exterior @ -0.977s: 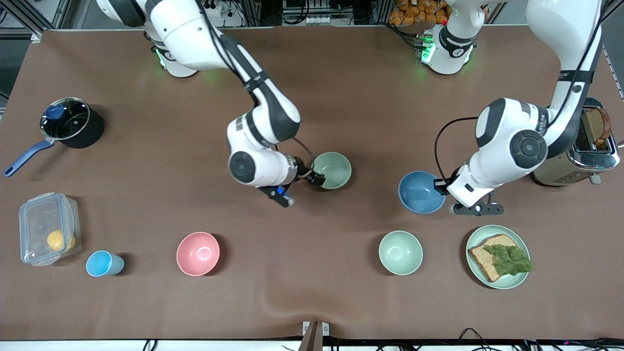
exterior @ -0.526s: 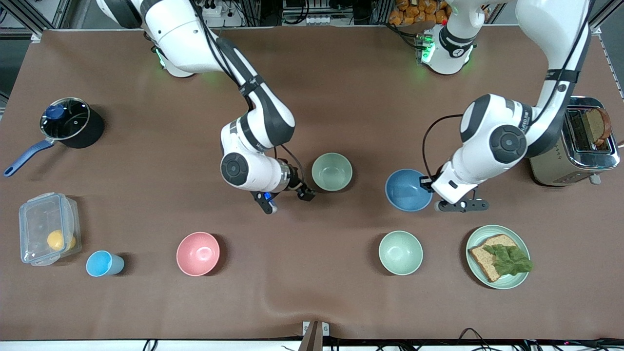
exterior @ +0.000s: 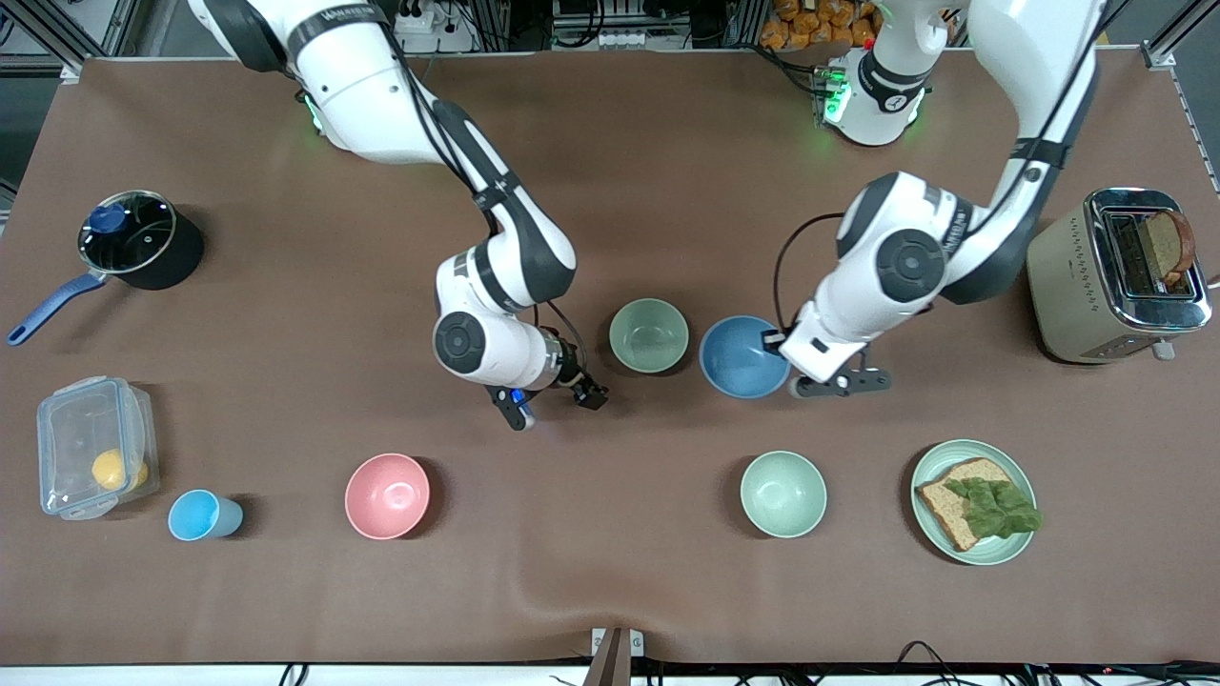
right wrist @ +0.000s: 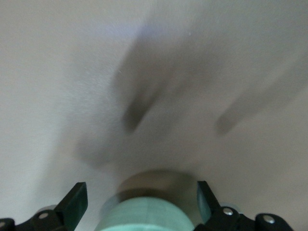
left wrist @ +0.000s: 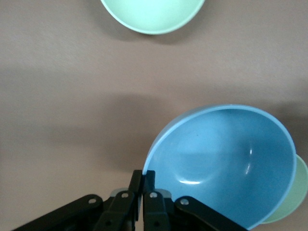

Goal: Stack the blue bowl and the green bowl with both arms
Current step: 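Lift the blue bowl with the left gripper over the green bowl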

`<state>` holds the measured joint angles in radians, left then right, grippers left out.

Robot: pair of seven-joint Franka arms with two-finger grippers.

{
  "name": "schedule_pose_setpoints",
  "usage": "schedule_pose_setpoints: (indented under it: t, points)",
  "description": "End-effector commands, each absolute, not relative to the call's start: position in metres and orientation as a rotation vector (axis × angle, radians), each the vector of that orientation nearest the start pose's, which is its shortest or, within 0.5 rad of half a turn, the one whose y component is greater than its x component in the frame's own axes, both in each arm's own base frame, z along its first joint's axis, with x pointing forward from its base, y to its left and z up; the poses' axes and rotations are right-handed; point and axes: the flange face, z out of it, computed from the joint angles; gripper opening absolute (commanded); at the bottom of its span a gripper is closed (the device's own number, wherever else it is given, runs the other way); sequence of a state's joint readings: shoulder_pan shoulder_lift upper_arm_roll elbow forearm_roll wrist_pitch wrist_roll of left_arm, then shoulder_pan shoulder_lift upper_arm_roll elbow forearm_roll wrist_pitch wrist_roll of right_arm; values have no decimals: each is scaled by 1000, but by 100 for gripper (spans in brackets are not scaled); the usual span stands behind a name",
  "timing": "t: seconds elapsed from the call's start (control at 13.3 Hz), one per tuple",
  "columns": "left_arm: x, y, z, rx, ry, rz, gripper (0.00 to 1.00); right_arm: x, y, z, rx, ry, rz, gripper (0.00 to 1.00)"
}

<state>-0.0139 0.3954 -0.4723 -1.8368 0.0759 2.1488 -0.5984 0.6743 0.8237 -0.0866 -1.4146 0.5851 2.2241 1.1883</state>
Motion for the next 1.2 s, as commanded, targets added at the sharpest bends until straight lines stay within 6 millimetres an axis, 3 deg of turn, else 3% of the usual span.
schedule_pose_setpoints:
  t: [0.0,0.3,0.98,1.13]
  points:
    - [563,-296,330,-3226,-187,178,0,586,437,202,-2570,1299,419,100]
    - [543,-335,315,-3224,-189,207,0,588,433,195,-2572,1309,425,100]
    - [521,-380,292,-3269,-182,244,0,595,423,193,-2562,1324,420,100]
    - [519,-382,283,-3265,-178,264,0,595,423,190,-2566,1325,423,100]
